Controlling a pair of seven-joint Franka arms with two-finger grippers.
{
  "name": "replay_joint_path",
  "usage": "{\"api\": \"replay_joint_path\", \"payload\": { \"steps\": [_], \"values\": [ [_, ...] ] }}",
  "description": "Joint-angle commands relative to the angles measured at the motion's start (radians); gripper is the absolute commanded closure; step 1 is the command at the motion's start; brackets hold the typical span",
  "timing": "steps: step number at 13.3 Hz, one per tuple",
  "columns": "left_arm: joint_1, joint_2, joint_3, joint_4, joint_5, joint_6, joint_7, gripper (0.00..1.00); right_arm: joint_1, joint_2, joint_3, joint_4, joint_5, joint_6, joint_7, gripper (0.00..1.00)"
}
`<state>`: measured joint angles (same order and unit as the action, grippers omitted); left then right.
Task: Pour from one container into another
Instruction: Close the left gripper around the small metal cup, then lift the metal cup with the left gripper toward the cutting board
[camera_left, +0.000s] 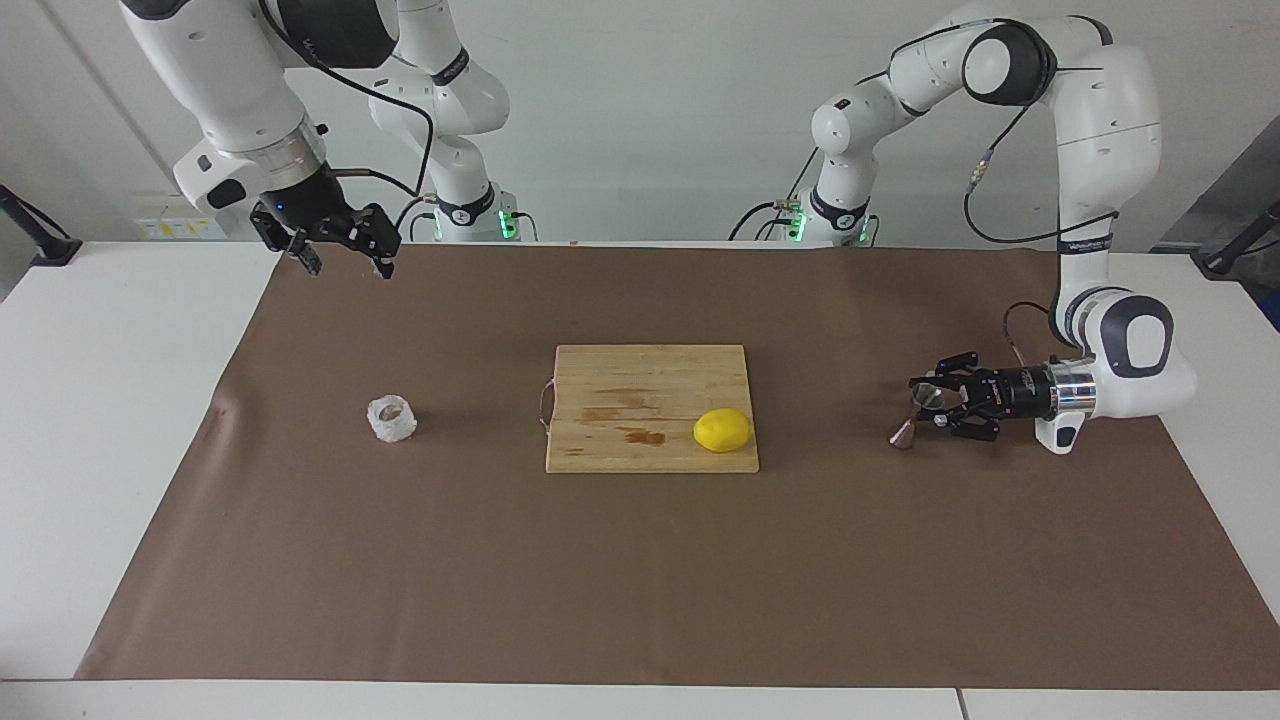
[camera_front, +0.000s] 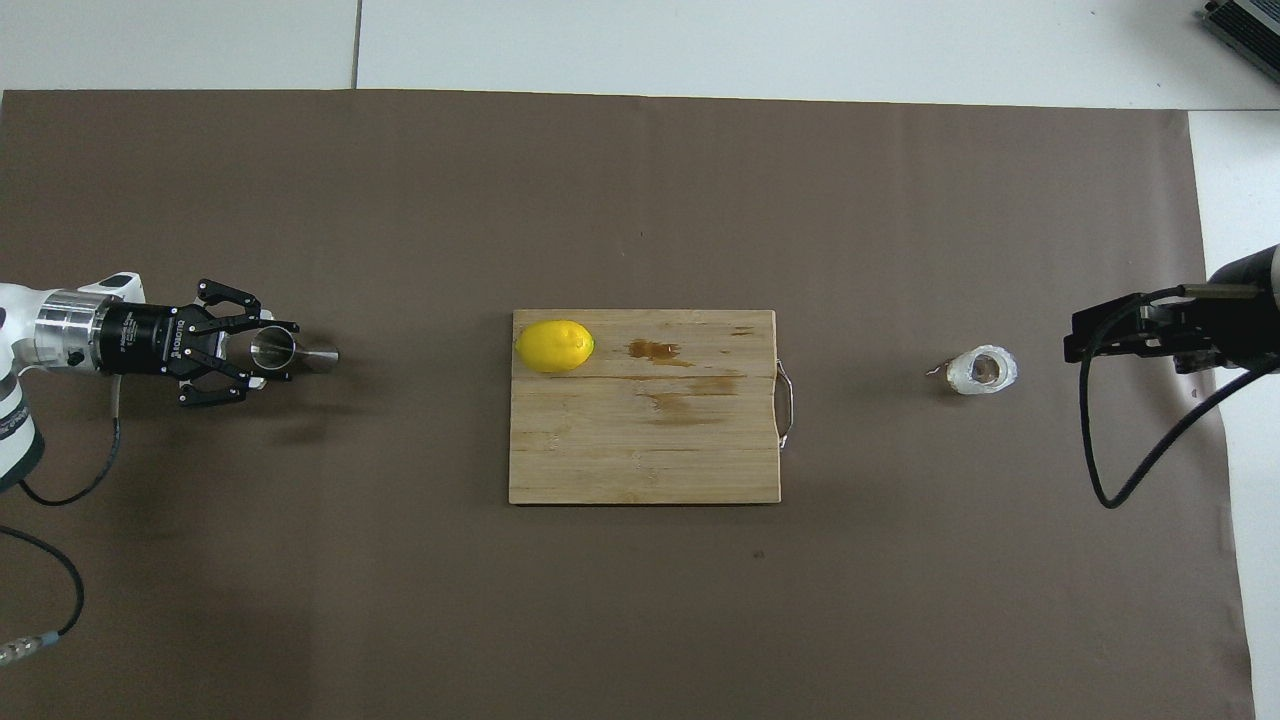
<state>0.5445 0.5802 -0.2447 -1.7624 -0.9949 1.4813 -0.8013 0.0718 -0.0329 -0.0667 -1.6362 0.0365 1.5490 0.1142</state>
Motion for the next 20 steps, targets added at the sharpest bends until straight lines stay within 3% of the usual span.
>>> {"api": "replay_joint_path", "payload": {
  "steps": [1, 4, 11, 15, 20],
  "values": [
    [0.014, -0.002, -0.013, -0.015, -0.014, 0.004, 0.001, 0.88, -0.004, -0.019, -0.007, -0.016, 0.02, -0.001, -0.019, 0.0],
    [0.014, -0.003, -0.014, -0.012, -0.018, -0.001, -0.012, 1.0, -0.004, -0.019, -0.007, -0.016, 0.02, -0.001, -0.019, 0.0],
    [-0.021, -0.048, -0.09, 0.008, -0.089, -0.009, -0.12, 1.0, -0.004, -0.019, -0.007, -0.016, 0.02, -0.001, -0.019, 0.0],
    [-0.162, -0.108, -0.087, -0.008, -0.247, 0.025, -0.159, 1.0, -0.004, -0.019, -0.007, -0.016, 0.02, -0.001, -0.019, 0.0],
    [-0.352, -0.148, -0.085, -0.045, -0.418, 0.163, -0.167, 1.0, -0.004, -0.019, -0.007, -0.016, 0.02, -0.001, -0.019, 0.0]
  ]
}}
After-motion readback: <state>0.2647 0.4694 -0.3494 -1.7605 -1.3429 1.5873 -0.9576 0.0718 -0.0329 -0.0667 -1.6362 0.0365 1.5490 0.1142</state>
